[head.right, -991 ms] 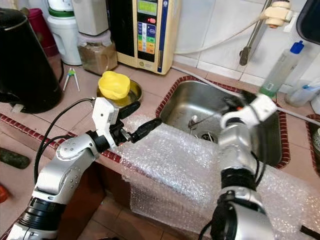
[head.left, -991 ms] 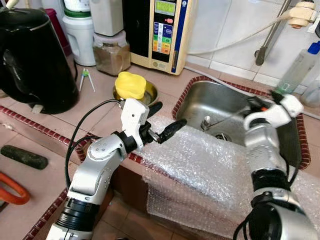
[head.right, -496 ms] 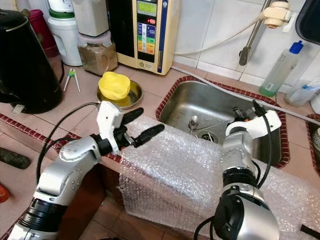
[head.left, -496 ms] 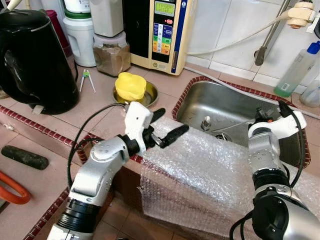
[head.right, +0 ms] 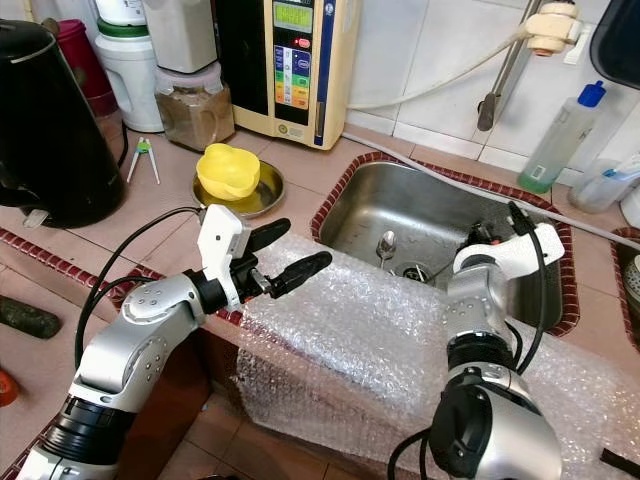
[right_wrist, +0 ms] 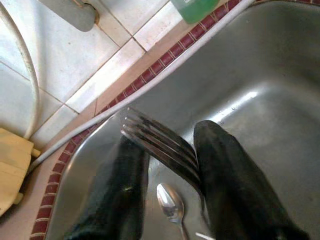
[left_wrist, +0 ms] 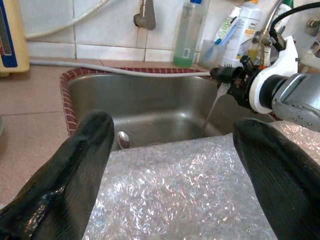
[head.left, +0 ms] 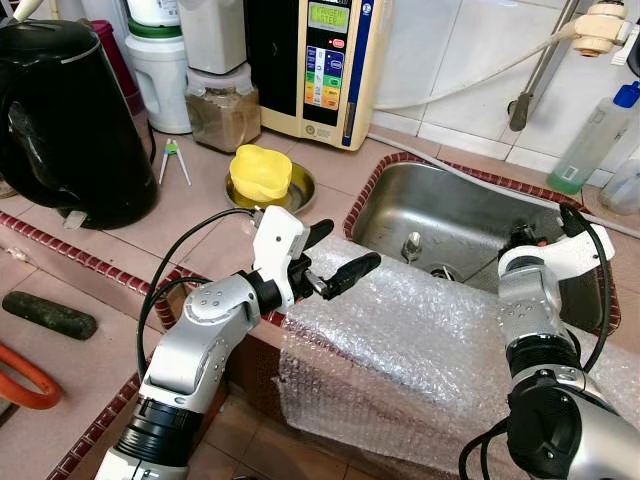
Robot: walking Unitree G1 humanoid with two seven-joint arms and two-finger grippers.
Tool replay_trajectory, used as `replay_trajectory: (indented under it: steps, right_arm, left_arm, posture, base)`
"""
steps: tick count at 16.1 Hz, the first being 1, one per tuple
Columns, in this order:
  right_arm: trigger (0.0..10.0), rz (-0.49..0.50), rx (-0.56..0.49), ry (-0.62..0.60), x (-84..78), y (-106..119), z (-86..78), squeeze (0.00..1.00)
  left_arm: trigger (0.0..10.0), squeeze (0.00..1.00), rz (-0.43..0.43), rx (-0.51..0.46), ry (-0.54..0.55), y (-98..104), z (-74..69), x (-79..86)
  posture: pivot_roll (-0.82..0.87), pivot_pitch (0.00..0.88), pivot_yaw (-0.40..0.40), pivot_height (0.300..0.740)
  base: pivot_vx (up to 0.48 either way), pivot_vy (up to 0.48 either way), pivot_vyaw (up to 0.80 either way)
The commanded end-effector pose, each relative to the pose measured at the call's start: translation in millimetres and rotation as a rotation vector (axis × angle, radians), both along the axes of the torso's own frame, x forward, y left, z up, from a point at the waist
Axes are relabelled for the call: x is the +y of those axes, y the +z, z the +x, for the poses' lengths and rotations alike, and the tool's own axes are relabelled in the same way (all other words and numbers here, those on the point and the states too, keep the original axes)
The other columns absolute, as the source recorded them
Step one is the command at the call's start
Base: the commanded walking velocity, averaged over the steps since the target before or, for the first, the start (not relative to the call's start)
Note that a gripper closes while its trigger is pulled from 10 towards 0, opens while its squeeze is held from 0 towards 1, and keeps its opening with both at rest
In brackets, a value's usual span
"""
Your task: Kitchen organization
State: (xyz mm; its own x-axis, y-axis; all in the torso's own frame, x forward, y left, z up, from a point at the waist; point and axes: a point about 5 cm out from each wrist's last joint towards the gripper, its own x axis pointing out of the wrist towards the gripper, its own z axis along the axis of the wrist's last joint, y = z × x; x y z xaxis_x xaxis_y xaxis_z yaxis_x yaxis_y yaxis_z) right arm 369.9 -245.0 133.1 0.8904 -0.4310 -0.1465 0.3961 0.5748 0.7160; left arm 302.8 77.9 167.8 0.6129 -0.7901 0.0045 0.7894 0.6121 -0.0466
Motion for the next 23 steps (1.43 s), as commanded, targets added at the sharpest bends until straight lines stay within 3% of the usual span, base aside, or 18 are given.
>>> replay_trajectory:
  steps: [1,3,4,6,9,12,15,16,19,20,21,23]
  right_arm:
    - [10.0,0.023,0.004,0.0,-0.8,1.2,1.6,1.0]
    - [10.0,0.054,-0.015,0.039,4.6,0.9,3.7,1.0]
    - [10.0,0.061,-0.045,0.118,17.4,3.6,8.0,1.0]
    - [10.0,0.044,-0.056,0.166,26.9,4.3,9.9,1.0]
    - [10.0,-0.103,-0.068,0.247,37.7,8.2,11.6,1.0]
    - [10.0,-0.139,-0.089,0.285,43.6,12.9,13.0,1.0]
    - [10.0,-0.232,-0.177,0.393,58.1,29.3,13.4,1.0]
    - [10.0,-0.371,-0.222,0.47,71.4,39.1,9.0,1.0]
    - [10.0,-0.516,-0.303,0.608,94.3,50.2,-10.6,1.0]
    - [10.0,-0.545,-0.324,0.648,99.8,52.2,-19.4,0.87]
    - [10.0,-0.559,-0.329,0.668,102.5,52.8,-25.6,0.0]
    - [10.0,-0.57,-0.335,0.703,107.6,53.9,-44.3,0.0]
  left_arm:
    - [10.0,1.0,0.01,-0.002,-0.029,1.2,-3.1,-4.5]
    - [10.0,1.0,0.017,0.004,-0.049,0.2,-4.5,-5.9]
    - [10.0,1.0,0.031,0.001,-0.062,-0.5,-5.0,-6.6]
    - [10.0,1.0,0.034,-0.002,-0.063,-0.5,-4.6,-6.6]
    - [10.0,1.0,0.029,-0.008,-0.072,2.0,-4.7,-7.1]
    - [10.0,1.0,0.027,-0.048,-0.048,6.2,-2.0,-9.9]
    - [10.0,1.0,-0.001,-0.146,0.165,18.9,16.7,4.9]
    - [10.0,1.0,-0.002,-0.177,0.289,23.9,27.5,18.7]
    - [10.0,1.0,0.021,-0.187,0.483,24.8,41.9,39.6]
    - [10.0,1.0,0.025,-0.177,0.535,23.5,45.2,45.3]
    - [10.0,1.0,0.026,-0.163,0.585,21.7,48.3,50.9]
    - [10.0,0.19,-0.019,-0.1,0.686,17.4,57.2,60.8]
  posture:
    - [0.05,0.048,-0.025,0.74]
    - [0.04,0.047,-0.024,0.74]
    - [0.04,0.045,-0.022,0.74]
    - [0.04,0.044,-0.023,0.74]
    - [0.05,0.042,-0.025,0.74]
    - [0.04,0.038,-0.028,0.74]
    - [0.04,0.038,-0.034,0.74]
    - [0.04,0.039,-0.037,0.74]
    - [0.03,0.044,-0.042,0.74]
    - [0.03,0.045,-0.042,0.74]
    - [0.02,0.046,-0.043,0.74]
    - [0.02,0.051,-0.047,0.74]
  base:
    - [0.0,0.0,0.0]
    - [0.0,0.0,0.0]
    - [0.0,0.0,0.0]
    - [0.0,0.0,0.0]
    - [0.0,0.0,0.0]
    - [0.0,0.0,0.0]
    - [0.0,0.0,0.0]
    - [0.0,0.0,0.0]
    - [0.0,0.0,0.0]
    - [0.0,0.0,0.0]
    - [0.0,0.0,0.0]
    - [0.0,0.0,0.0]
